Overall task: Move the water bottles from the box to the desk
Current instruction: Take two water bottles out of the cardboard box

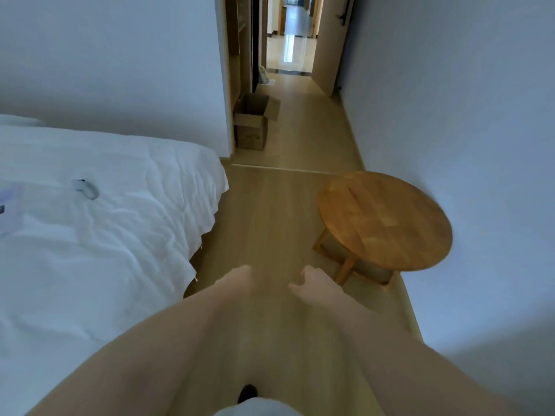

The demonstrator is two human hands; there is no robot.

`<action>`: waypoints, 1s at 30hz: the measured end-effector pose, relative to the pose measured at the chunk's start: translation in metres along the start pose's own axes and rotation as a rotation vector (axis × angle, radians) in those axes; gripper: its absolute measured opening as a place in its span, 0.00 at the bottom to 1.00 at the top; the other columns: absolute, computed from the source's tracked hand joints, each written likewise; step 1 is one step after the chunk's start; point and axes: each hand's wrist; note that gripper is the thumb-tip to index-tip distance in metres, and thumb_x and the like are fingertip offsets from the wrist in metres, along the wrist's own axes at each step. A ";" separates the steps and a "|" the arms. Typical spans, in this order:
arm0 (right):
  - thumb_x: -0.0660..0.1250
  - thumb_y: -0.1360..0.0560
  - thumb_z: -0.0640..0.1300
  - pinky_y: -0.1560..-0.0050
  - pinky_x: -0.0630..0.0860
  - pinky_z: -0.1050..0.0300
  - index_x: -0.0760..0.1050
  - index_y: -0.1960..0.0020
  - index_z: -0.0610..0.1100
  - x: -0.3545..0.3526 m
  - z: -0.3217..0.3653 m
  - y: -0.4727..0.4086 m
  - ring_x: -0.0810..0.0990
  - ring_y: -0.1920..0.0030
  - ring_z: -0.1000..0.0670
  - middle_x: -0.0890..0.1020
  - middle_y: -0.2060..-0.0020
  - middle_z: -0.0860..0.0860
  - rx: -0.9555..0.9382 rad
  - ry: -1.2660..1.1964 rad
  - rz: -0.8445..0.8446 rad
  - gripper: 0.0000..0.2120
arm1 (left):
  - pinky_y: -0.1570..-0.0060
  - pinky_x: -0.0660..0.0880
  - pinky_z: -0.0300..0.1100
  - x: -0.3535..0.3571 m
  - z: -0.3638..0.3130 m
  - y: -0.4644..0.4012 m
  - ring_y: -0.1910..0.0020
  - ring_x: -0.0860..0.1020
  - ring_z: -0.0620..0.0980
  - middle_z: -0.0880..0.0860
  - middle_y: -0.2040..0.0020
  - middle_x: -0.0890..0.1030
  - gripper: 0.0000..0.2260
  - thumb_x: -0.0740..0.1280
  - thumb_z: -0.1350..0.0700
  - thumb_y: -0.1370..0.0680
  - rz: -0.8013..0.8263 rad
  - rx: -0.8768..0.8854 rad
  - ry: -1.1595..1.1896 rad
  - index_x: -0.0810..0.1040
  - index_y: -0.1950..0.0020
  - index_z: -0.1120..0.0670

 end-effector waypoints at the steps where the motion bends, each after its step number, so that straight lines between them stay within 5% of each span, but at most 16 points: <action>1: 0.61 0.23 0.61 0.41 0.75 0.46 0.65 0.31 0.43 -0.010 0.009 -0.017 0.75 0.40 0.45 0.72 0.37 0.46 0.005 -0.011 -0.009 0.29 | 0.48 0.72 0.40 -0.016 -0.001 -0.017 0.44 0.77 0.52 0.56 0.42 0.77 0.11 0.60 0.56 0.19 -0.006 0.004 -0.006 0.75 0.40 0.58; 11: 0.61 0.24 0.62 0.47 0.78 0.49 0.66 0.32 0.42 -0.090 0.055 -0.181 0.77 0.46 0.47 0.75 0.43 0.47 -0.001 -0.081 0.007 0.29 | 0.44 0.73 0.41 -0.120 -0.025 -0.172 0.44 0.77 0.52 0.56 0.43 0.77 0.12 0.58 0.55 0.18 0.010 0.120 -0.015 0.74 0.39 0.58; 15: 0.61 0.24 0.61 0.48 0.78 0.50 0.68 0.34 0.41 -0.134 0.058 -0.268 0.77 0.47 0.47 0.74 0.45 0.47 -0.030 -0.068 0.013 0.28 | 0.54 0.72 0.40 -0.169 -0.048 -0.256 0.54 0.75 0.50 0.53 0.53 0.75 0.11 0.59 0.56 0.19 -0.024 0.087 -0.024 0.74 0.42 0.60; 30: 0.61 0.23 0.60 0.46 0.76 0.48 0.69 0.38 0.43 -0.327 0.099 -0.547 0.76 0.45 0.44 0.74 0.43 0.46 -0.005 0.083 -0.001 0.24 | 0.57 0.73 0.39 -0.343 -0.152 -0.511 0.59 0.76 0.46 0.47 0.59 0.74 0.07 0.60 0.55 0.20 -0.024 0.055 -0.098 0.74 0.46 0.55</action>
Point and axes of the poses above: each hand's wrist, its own y-axis away from the middle knuckle, its own x-axis out of the palm, z = x × y
